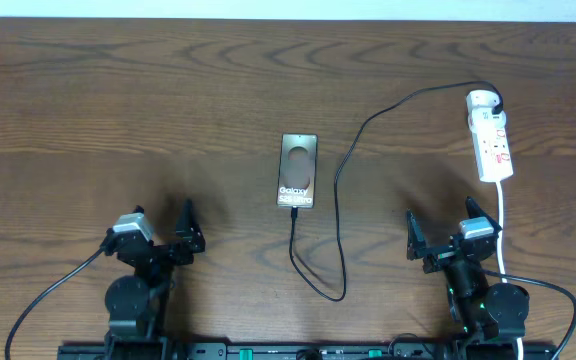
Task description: Plug charger to phone and switch on socket
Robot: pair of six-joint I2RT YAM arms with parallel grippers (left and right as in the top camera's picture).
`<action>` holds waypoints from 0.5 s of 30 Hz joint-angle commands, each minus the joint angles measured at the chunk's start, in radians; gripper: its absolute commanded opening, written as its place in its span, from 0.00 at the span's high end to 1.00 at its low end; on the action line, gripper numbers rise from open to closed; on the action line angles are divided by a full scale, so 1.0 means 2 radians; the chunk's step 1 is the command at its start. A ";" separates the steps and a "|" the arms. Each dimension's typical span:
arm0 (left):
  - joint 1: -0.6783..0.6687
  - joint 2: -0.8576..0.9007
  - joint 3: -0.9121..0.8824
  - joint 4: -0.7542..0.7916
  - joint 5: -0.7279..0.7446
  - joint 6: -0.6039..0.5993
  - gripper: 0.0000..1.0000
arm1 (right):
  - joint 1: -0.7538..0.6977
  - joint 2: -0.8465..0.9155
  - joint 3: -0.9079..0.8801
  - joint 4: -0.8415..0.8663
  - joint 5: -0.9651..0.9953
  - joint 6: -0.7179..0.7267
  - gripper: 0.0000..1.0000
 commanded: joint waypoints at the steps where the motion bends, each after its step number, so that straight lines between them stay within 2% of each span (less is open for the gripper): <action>1: 0.006 -0.024 -0.006 -0.020 -0.020 0.068 0.05 | 0.004 -0.002 -0.002 -0.001 -0.003 0.000 0.01; 10: 0.006 -0.024 -0.006 -0.024 -0.018 0.151 0.05 | 0.004 -0.002 -0.002 -0.001 -0.003 0.000 0.01; 15: 0.006 -0.024 -0.006 -0.024 -0.018 0.165 0.05 | 0.004 -0.002 -0.002 -0.001 -0.003 0.000 0.01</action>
